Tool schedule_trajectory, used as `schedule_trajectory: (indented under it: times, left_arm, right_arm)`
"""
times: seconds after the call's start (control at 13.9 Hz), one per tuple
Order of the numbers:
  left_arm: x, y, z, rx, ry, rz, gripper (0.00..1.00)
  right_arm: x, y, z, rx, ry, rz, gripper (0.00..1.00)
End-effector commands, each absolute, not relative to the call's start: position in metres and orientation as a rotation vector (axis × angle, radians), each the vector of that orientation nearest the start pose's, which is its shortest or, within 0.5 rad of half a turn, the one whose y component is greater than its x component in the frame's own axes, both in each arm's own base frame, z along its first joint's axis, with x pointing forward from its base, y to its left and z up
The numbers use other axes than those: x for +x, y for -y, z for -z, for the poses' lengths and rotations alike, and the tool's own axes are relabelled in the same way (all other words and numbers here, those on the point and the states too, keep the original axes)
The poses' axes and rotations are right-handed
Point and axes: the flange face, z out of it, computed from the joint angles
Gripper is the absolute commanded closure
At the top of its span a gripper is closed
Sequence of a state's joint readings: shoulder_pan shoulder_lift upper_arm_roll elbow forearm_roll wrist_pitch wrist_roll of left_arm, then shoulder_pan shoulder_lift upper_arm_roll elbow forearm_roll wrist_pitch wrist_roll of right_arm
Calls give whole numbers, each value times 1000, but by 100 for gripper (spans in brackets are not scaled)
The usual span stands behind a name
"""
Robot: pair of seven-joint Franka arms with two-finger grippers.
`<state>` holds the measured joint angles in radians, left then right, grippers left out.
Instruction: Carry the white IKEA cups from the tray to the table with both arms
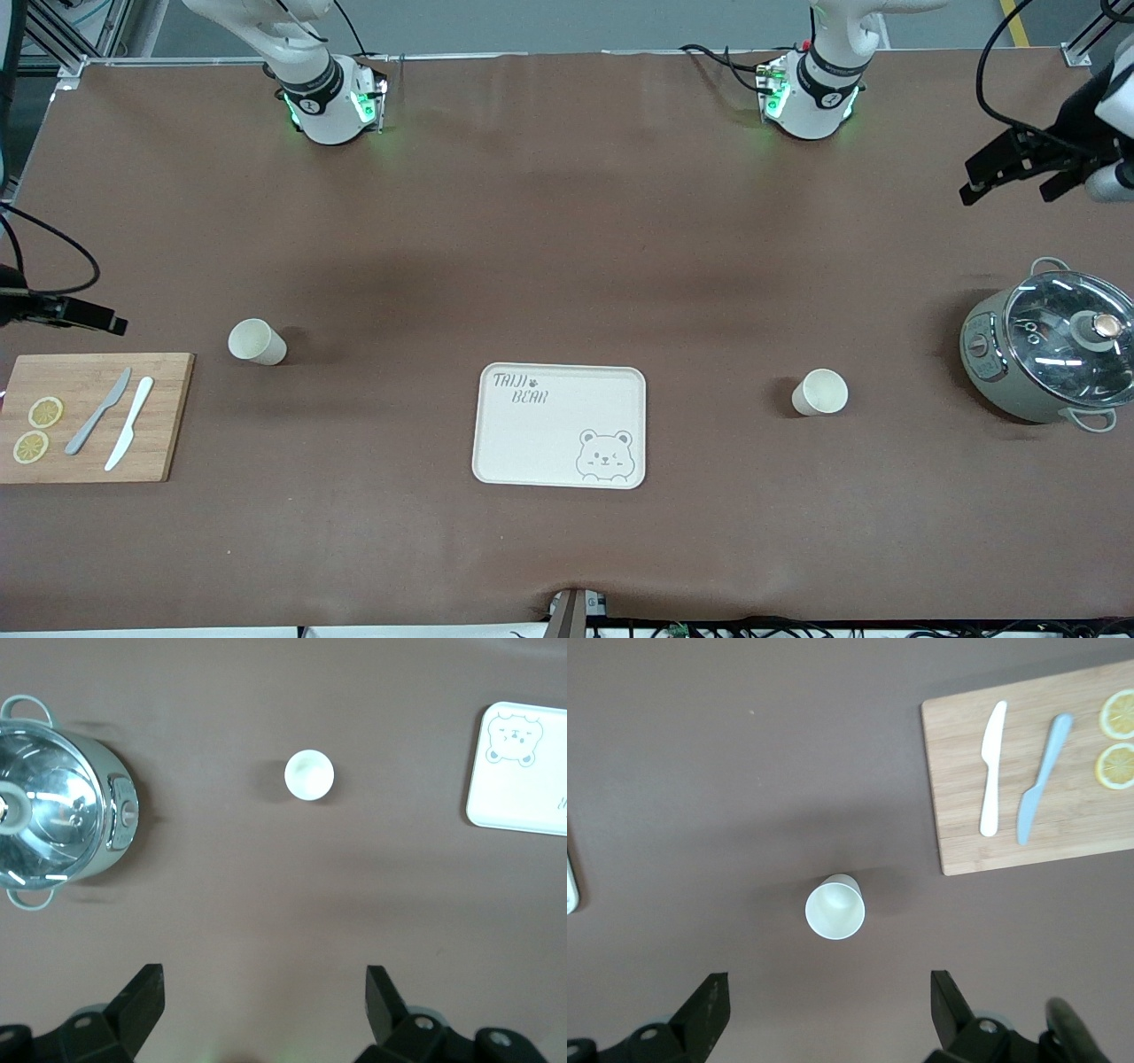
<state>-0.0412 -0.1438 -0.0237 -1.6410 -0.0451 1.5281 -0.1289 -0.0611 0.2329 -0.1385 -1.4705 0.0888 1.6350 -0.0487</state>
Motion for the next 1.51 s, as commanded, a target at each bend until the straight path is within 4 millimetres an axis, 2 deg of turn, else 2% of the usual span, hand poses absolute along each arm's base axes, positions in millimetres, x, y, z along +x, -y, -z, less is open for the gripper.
schedule_trajectory:
  times: [0.0, 0.14, 0.29, 0.43, 0.57, 0.72, 0.86, 1.08, 1.44]
  left_arm:
    - [473, 34, -675, -3159, 115, 79, 0]
    - [469, 30, -684, -3123, 108, 118, 0]
    - [472, 27, -682, -3121, 101, 111, 0]
    - [473, 27, -682, -3121, 96, 113, 0]
    - [479, 26, -683, -3123, 86, 115, 0]
    - [486, 27, -675, -3124, 84, 89, 0]
    - [494, 28, -668, -3121, 81, 77, 0]
    - [501, 28, -658, -3087, 99, 51, 0]
    - [499, 18, -666, -3090, 104, 75, 0]
  right_arm:
    - [582, 95, -591, -3075, -255, -50, 0]
    - [567, 89, -614, -3074, -235, -38, 0]
    - [560, 87, -620, -3098, -219, -80, 0]
    - [546, 78, -639, -3111, -191, -52, 0]
    - [535, 72, -647, -3124, -164, -35, 0]
    - [522, 69, -642, -3116, -157, -10, 0]
    - [522, 57, -644, -3113, -121, 21, 0]
    - [525, 56, -642, -3110, -118, 17, 0]
    - [525, 58, -644, -3112, -116, 24, 0]
